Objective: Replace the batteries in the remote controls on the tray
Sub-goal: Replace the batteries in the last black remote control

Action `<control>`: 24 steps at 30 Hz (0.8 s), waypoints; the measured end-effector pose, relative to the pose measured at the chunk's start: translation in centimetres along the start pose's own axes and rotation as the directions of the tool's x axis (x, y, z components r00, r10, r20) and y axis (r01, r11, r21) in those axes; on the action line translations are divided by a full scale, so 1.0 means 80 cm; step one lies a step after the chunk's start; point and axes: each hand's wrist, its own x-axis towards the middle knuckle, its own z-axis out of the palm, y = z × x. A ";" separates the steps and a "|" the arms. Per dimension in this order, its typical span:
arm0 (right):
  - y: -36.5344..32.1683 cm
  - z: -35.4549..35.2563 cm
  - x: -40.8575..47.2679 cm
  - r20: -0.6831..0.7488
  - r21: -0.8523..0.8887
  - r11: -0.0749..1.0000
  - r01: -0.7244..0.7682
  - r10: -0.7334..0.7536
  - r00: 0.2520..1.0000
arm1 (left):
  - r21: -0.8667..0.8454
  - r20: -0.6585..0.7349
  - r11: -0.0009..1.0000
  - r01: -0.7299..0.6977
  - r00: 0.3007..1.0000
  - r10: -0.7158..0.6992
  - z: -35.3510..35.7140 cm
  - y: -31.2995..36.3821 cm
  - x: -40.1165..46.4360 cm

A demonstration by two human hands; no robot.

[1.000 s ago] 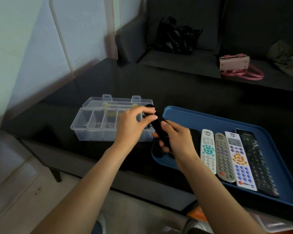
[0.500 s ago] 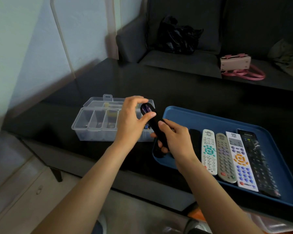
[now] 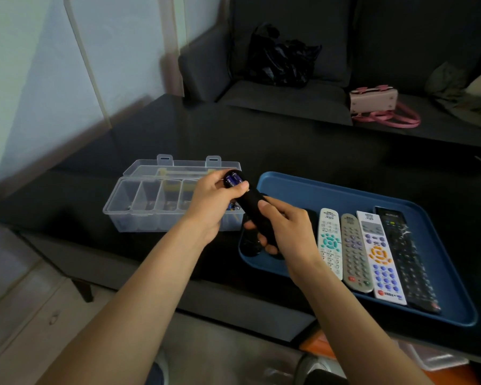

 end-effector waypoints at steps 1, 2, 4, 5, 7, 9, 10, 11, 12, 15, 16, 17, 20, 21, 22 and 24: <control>-0.001 -0.002 0.000 0.002 0.005 1.000 -0.007 0.007 1.000 | -0.024 -0.005 1.000 0.002 1.000 -0.002 0.002 -0.001 0.001; -0.002 -0.006 0.000 0.001 0.011 1.000 -0.014 0.014 1.000 | -0.035 -0.003 0.999 -0.003 1.000 0.003 0.006 -0.002 0.000; -0.002 -0.015 -0.001 -0.012 0.007 1.000 -0.023 0.023 1.000 | -0.011 0.006 1.000 -0.029 1.000 0.029 0.016 -0.008 -0.001; -0.001 -0.019 -0.001 -0.026 -0.004 1.000 -0.024 0.024 0.999 | 0.012 0.015 0.999 -0.032 0.999 0.031 0.022 -0.012 -0.001; 0.000 -0.031 -0.001 -0.071 -0.035 0.999 -0.022 0.020 0.997 | 0.053 0.031 0.998 -0.015 0.999 0.013 0.035 -0.018 -0.002; 0.002 -0.044 0.003 -0.141 -0.049 0.998 -0.042 0.035 0.989 | 0.143 0.017 0.987 -0.067 0.998 0.065 0.045 -0.020 -0.002; 0.003 -0.053 0.005 -0.181 -0.050 0.997 -0.062 0.052 0.982 | 0.225 0.018 0.966 -0.131 0.991 0.130 0.051 -0.022 -0.003; 0.003 -0.059 0.008 -0.208 -0.049 0.995 -0.083 0.072 0.976 | 0.328 0.037 0.922 -0.208 0.978 0.207 0.053 -0.024 -0.004; 0.004 -0.065 0.010 -0.224 -0.041 0.994 -0.104 0.093 0.970 | 0.449 0.085 0.847 -0.286 0.957 0.278 0.057 -0.026 -0.008; 0.005 -0.077 0.013 -0.234 -0.005 0.990 -0.139 0.134 0.963 | 0.757 0.327 0.440 -0.482 0.864 0.383 0.071 -0.040 -0.018; 0.006 -0.079 0.014 -0.233 -0.005 0.990 -0.144 0.139 0.963 | 0.813 0.393 0.292 -0.504 0.845 0.364 0.075 -0.045 -0.021; 0.006 -0.081 0.014 -0.229 -0.011 0.989 -0.149 0.143 0.963 | 0.853 0.427 0.162 -0.496 0.842 0.330 0.079 -0.049 -0.024; 0.007 -0.085 0.013 -0.210 -0.030 0.987 -0.160 0.150 0.966 | 0.908 0.406 -0.030 -0.417 0.862 0.304 0.086 -0.057 -0.027; 0.008 -0.086 0.013 -0.206 -0.033 0.986 -0.161 0.151 0.967 | 0.918 0.386 -0.043 -0.393 0.868 0.311 0.088 -0.059 -0.028; 0.008 -0.087 0.012 -0.203 -0.033 0.986 -0.163 0.153 0.967 | 0.928 0.365 -0.048 -0.369 0.877 0.313 0.090 -0.060 -0.028; 0.008 -0.089 0.012 -0.198 -0.031 0.986 -0.166 0.157 0.968 | 0.947 0.317 -0.055 -0.315 0.903 0.290 0.094 -0.061 -0.028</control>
